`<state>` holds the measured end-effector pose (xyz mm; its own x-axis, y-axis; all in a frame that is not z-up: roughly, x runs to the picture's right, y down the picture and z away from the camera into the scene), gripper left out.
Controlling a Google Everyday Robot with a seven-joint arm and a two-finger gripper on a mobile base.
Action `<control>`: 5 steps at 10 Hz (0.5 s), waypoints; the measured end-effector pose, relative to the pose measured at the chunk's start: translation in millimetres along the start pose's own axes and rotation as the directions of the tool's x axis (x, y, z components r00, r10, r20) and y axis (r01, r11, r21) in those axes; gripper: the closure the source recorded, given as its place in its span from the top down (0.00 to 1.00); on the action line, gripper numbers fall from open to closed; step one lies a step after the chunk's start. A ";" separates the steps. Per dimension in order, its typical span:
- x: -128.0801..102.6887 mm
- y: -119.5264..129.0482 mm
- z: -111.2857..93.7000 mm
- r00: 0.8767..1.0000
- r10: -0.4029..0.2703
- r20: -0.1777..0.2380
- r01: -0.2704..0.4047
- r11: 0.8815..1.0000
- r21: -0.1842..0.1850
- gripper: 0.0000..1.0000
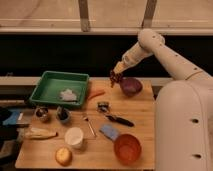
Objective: Place grapes in paper cup
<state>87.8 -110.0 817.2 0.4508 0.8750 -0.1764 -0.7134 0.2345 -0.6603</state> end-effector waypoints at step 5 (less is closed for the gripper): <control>13.2 32.7 -10.3 0.999 0.001 -0.044 -0.004 0.998 -0.062 0.00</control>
<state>75.9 -95.1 785.8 0.4734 0.8557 -0.2089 -0.6804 0.2046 -0.7037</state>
